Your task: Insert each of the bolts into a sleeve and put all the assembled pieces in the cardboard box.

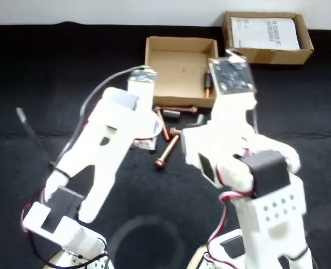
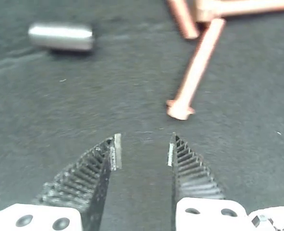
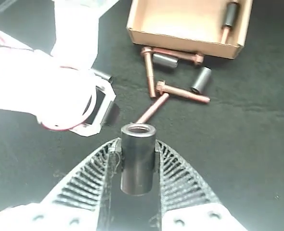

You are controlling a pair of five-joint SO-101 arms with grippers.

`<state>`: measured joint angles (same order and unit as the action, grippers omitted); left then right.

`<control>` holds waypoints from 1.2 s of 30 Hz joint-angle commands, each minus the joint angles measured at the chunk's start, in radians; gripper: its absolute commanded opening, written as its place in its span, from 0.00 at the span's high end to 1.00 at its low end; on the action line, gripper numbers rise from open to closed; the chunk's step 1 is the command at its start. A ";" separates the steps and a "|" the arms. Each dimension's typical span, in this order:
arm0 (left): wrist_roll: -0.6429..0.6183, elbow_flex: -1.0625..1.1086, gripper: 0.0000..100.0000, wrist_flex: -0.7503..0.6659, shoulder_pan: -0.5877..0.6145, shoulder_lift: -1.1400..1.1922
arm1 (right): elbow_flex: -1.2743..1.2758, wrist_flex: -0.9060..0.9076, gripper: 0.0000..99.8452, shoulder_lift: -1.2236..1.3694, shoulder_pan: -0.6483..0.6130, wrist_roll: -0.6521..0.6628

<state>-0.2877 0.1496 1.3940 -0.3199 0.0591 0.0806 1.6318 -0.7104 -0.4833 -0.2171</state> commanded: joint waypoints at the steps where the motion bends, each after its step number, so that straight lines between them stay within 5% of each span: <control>1: -0.005 -0.081 0.83 0.002 -0.085 0.013 | 0.056 0.008 0.99 -0.074 0.051 0.009; 17: -0.032 -0.318 0.83 0.034 -0.168 0.357 | 0.564 -0.116 0.99 -0.456 0.122 0.091; 36: 0.058 -0.314 0.99 0.155 -0.079 0.421 | 0.587 -0.186 0.99 -0.464 0.130 0.092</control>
<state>-0.2693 -0.1435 1.5397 -0.4396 0.4841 0.6713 1.4691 -1.1554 -0.3606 -0.1358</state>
